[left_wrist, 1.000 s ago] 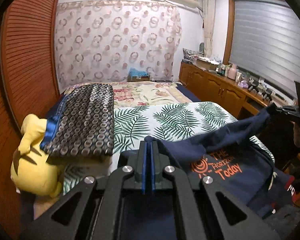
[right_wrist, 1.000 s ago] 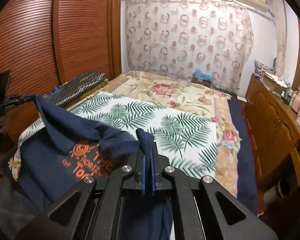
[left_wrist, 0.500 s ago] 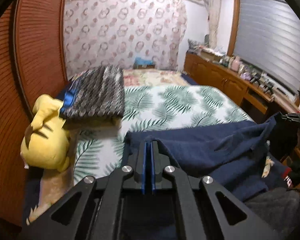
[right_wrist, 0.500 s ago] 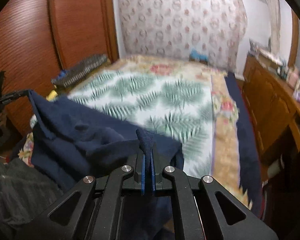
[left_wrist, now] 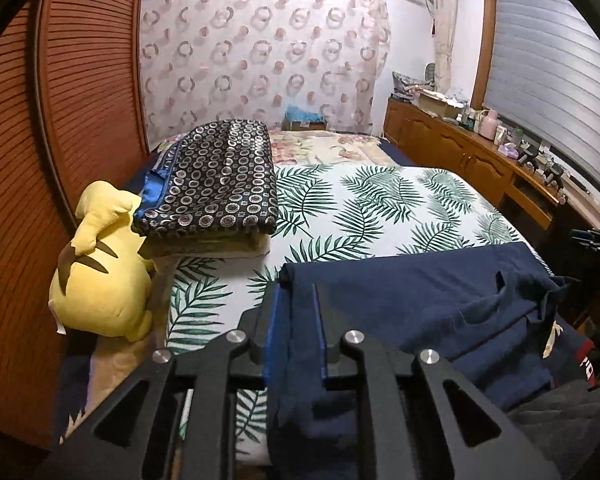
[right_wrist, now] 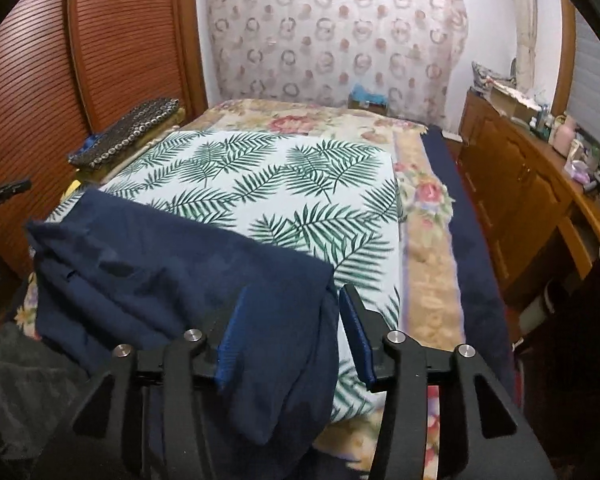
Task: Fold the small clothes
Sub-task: 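Lift the hem with both tools and fold it toward the collar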
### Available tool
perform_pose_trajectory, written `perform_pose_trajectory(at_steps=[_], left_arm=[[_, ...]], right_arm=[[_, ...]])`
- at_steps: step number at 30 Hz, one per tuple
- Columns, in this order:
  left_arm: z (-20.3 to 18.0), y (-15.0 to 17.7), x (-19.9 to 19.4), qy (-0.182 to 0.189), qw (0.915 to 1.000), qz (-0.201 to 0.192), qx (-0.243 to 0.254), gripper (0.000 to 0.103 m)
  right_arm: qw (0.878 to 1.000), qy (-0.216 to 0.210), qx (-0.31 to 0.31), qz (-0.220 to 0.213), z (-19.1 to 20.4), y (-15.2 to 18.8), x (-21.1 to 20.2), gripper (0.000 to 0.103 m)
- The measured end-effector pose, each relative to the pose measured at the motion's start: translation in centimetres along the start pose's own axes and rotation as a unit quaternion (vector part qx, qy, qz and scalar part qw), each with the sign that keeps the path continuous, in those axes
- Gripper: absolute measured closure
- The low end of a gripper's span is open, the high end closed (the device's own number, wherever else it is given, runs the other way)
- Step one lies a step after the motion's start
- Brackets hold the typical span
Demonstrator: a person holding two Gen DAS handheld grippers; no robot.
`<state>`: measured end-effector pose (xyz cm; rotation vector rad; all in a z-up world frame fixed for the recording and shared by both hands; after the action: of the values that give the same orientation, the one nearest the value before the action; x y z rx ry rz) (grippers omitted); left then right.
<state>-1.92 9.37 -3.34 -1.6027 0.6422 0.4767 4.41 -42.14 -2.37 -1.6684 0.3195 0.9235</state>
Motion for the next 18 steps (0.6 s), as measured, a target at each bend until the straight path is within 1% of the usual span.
perform_pose_trajectory(at_steps=[3, 7, 10, 12, 14, 18], left_arm=[[0.1, -0.2, 2.1, -0.001, 0.9999, 0.017, 0.003, 0.089], [0.7, -0.2, 5.5, 0.005, 0.9990, 0.045, -0.001, 0.088], [0.9, 0.0, 7.6, 0.006, 0.9981, 0.061, -0.001, 0.088], [1.1, 0.1, 9.1, 0.010, 0.9970, 0.076, 0.002, 0.088], [1.1, 0.0, 10.3, 0.006, 0.9962, 0.087, 0.008, 0.088], [0.9, -0.2, 12.1, 0.005, 0.9938, 0.109, 0.024, 0.087]], right_arm=[[1.000, 0.009, -0.012, 0.013, 0.4, -0.1, 2.8, 0.054], [0.999, -0.001, -0.013, 0.031, 0.6, -0.1, 6.4, 0.054], [0.999, -0.003, -0.007, 0.037, 0.3, 0.1, 8.3, 0.052], [0.999, -0.004, 0.000, 0.044, 0.0, 0.1, 9.6, 0.050], [0.998, 0.004, 0.014, 0.054, -0.9, 0.3, 10.9, 0.049], [0.997, 0.015, 0.030, 0.065, -2.3, 0.5, 12.4, 0.048]])
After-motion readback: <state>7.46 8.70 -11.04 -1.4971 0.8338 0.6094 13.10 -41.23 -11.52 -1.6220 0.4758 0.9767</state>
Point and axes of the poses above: each gripper's, at about its wrist camera, not at the fingertips, and x roughly the way its jaws point, z to its left, y to its underside, the point moved 2 cm from there along x, roughly the way its jaws point, and after that the axes turned 3 degrees about -x, right-handed, at the moved point
